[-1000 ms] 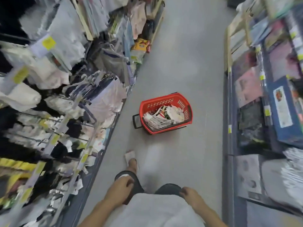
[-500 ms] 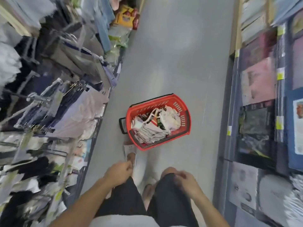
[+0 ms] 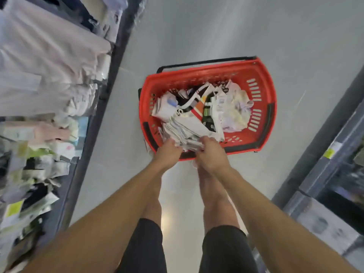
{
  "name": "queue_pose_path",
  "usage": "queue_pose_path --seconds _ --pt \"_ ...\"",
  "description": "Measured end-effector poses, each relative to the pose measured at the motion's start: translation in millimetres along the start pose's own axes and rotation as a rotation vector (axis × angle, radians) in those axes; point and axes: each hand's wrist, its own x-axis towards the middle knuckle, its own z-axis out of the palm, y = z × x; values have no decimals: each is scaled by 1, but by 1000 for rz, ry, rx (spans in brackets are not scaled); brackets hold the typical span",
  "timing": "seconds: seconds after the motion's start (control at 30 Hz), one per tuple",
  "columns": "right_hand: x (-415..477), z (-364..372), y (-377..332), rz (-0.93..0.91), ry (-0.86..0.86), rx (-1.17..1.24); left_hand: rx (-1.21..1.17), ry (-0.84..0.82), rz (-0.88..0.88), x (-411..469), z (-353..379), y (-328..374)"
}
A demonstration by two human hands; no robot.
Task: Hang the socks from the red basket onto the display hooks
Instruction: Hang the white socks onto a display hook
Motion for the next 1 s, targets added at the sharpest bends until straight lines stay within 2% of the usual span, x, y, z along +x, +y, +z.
queue_pose_path --seconds 0.13,0.23,0.33,0.57,0.67,0.77,0.87,0.93,1.0 --pt "72 29 17 -151 69 -106 -314 243 -188 63 25 -5" --pt "101 50 20 -256 62 -138 -487 310 -230 97 31 -3" --pt "115 62 19 -259 93 -185 -614 291 -204 110 32 0" --pt "132 53 20 -162 163 16 -688 82 19 108 37 5" --pt "137 32 27 -147 137 185 -662 -11 102 102 37 15" --pt "137 11 34 -87 69 366 -646 41 109 95 34 21" --pt "126 -10 36 -20 6 702 -700 100 77 88 29 20" --pt "110 -27 31 39 -25 949 -739 76 75 78 24 19" --pt "91 -42 20 -12 -88 1073 -775 31 89 63 14 21"
